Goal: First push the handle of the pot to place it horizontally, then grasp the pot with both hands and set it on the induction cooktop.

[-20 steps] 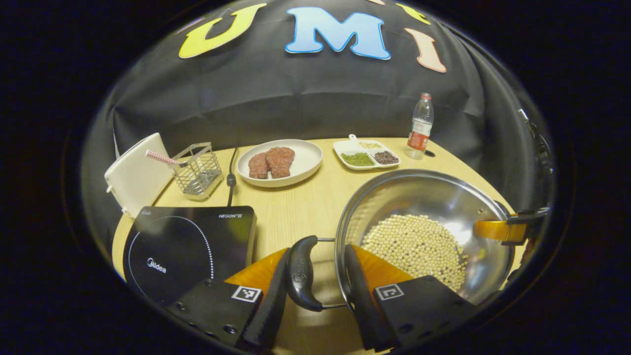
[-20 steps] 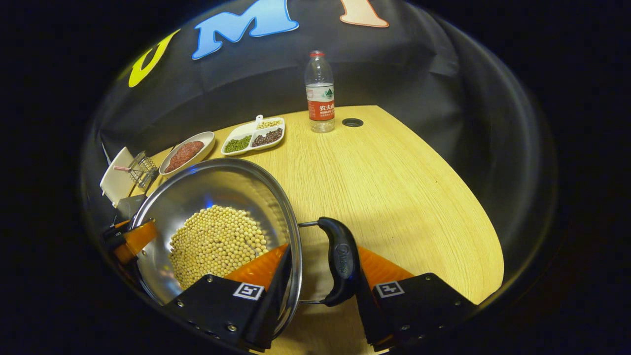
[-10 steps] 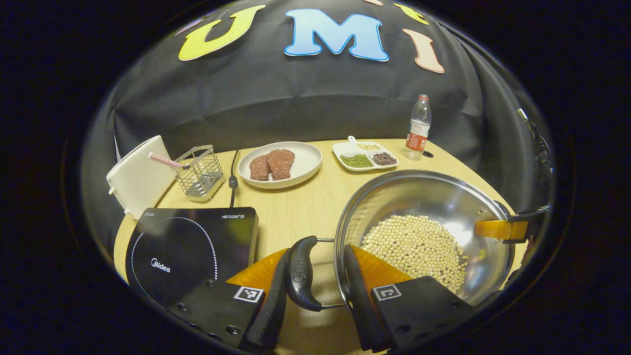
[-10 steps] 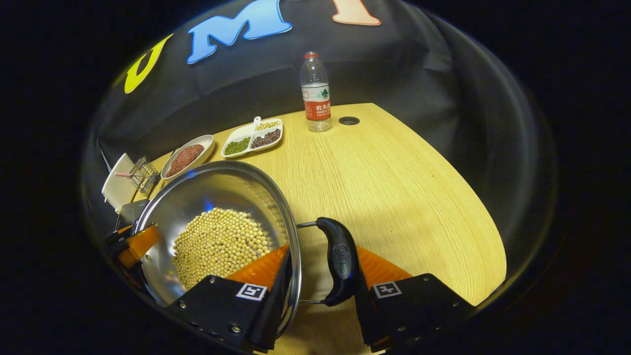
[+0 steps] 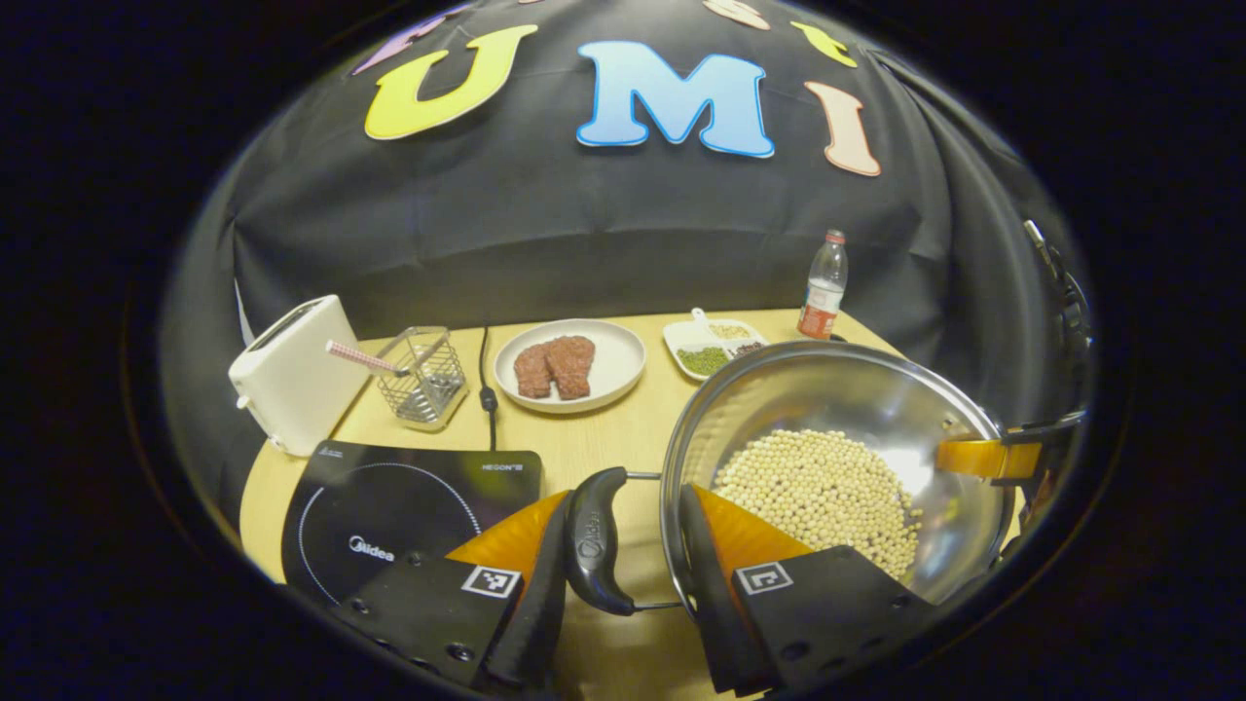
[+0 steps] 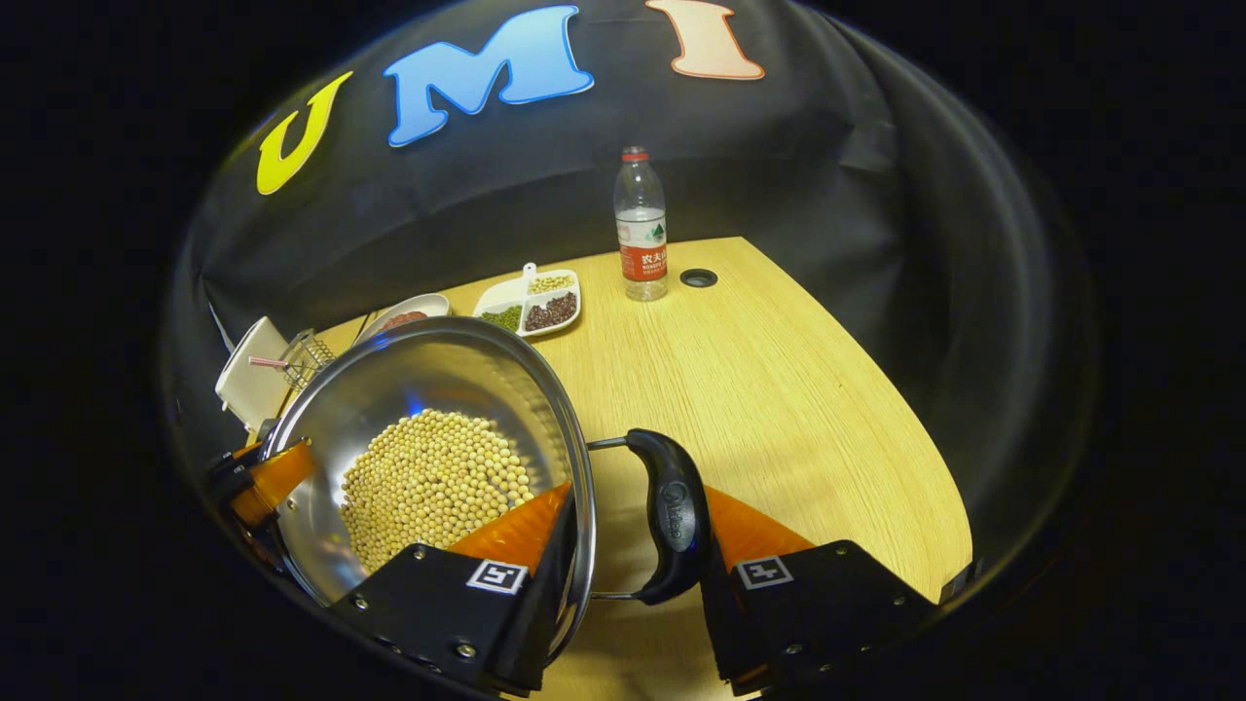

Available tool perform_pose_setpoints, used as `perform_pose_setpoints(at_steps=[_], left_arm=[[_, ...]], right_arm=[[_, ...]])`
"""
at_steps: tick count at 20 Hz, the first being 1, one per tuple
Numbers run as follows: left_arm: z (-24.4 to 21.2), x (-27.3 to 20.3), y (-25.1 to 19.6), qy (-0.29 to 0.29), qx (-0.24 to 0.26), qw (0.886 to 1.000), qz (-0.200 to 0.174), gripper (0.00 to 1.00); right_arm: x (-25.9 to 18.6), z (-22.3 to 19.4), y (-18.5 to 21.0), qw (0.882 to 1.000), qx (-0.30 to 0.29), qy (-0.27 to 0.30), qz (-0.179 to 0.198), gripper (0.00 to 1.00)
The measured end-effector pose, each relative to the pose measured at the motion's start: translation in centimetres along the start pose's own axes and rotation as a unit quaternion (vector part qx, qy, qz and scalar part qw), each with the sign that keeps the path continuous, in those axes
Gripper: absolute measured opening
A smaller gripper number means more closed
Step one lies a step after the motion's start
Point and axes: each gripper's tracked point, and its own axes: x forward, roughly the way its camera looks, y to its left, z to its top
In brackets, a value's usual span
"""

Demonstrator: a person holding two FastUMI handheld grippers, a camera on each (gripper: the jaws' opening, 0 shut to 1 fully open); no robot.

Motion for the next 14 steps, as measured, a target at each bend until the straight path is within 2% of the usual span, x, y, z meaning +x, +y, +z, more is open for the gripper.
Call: perform_pose_setpoints(at_steps=[2,7,14], left_arm=[[0.5,-1.3,0.9,-0.001,-0.002,1.000,0.000,0.63],[1.4,-4.1,3.6,-0.005,-0.005,1.000,0.004,0.69],[2.0,-7.7,8.5,-0.017,-0.010,1.000,0.014,0.66]], right_arm=[[-1.1,0.1,0.9,1.000,-0.004,-0.001,0.001,0.63],[-3.8,0.1,3.8,1.000,-0.004,0.001,0.007,0.63],[-6.2,-0.2,8.7,1.000,-0.013,0.002,0.020,0.63]])
